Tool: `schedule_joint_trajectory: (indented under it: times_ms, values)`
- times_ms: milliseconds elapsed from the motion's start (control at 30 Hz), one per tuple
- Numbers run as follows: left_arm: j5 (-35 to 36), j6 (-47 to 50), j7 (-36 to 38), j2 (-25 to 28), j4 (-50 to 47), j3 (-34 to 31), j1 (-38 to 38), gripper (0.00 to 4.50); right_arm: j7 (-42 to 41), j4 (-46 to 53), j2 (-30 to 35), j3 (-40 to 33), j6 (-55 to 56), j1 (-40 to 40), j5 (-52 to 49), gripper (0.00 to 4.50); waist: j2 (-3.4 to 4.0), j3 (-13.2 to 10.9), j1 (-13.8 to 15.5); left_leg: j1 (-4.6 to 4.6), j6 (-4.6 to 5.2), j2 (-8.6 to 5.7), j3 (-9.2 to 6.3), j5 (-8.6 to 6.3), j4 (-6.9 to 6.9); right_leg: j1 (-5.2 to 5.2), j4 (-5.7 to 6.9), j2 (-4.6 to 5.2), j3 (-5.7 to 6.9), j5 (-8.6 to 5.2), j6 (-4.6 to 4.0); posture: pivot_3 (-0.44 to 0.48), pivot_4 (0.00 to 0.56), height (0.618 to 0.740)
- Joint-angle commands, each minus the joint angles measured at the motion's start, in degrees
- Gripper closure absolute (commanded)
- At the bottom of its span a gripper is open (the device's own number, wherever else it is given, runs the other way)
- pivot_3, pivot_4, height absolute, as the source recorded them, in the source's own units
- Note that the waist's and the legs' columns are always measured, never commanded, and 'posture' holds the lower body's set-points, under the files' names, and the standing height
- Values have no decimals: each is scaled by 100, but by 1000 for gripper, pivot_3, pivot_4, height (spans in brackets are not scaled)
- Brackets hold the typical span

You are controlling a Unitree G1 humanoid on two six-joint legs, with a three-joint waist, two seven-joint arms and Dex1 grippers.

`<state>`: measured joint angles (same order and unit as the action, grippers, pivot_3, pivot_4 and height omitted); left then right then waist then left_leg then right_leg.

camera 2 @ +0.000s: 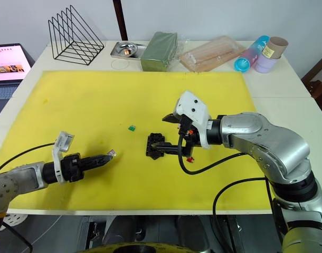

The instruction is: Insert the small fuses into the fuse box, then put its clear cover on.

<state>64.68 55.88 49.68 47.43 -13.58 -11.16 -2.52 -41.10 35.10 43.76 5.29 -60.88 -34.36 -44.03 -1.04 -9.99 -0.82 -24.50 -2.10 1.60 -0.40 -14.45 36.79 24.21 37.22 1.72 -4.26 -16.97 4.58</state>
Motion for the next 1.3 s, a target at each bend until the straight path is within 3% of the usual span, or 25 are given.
schedule_joint_trajectory:
  times_ms: [33,233,433,667,933,1033,1133,1300]
  values:
    - [-268,-250,713,264,-384,127,-384,4460,-82,18,61,-257,-18,-156,-171,0,0,0,10,-11,-1,-3,0,1,0,11,2,1,1,2,3,0,150,740]
    - [-863,-609,1531,479,-290,534,-1216,4460,-177,-94,206,-457,-460,-330,-603,0,0,-1,-12,-11,0,-4,3,1,0,12,4,-6,8,6,10,0,150,740]
    - [-1918,-1360,2728,428,113,1573,-2674,4460,-18,-326,287,-875,-1519,-873,-1793,0,-4,-30,-2,-11,3,-1,4,1,26,6,25,-38,23,14,26,0,150,740]
    - [-2779,-2000,3385,-215,883,2341,-3860,4460,384,-469,192,-908,-1898,-1293,-2185,0,-11,-43,-12,-15,4,-4,11,1,40,4,30,-67,17,31,57,0,150,740]
    - [-3328,-2486,3742,-811,1391,2638,-4520,4460,853,-550,18,-826,-2218,-1541,-2508,0,-10,-43,-8,-15,4,5,6,2,47,13,65,-84,16,31,56,0,150,740]
    - [-3425,-2531,3777,-940,1438,2635,-4575,4500,1079,-607,-112,-819,-2318,-1598,-2585,604,-10,-43,-23,-14,4,6,7,2,56,15,77,-84,13,31,55,0,150,740]
    - [-3521,-2607,3764,-1061,1468,2630,-4615,4500,1269,-667,-221,-799,-2436,-1635,-2673,1596,-10,-43,-22,-10,5,8,7,2,62,15,89,-87,10,31,55,0,150,740]
    - [-3624,-2631,3744,-1179,1458,2598,-4640,4500,1458,-752,-308,-785,-2533,-1693,-2744,1596,-10,-43,-17,-10,6,16,7,3,69,14,92,-90,10,31,55,0,150,740]
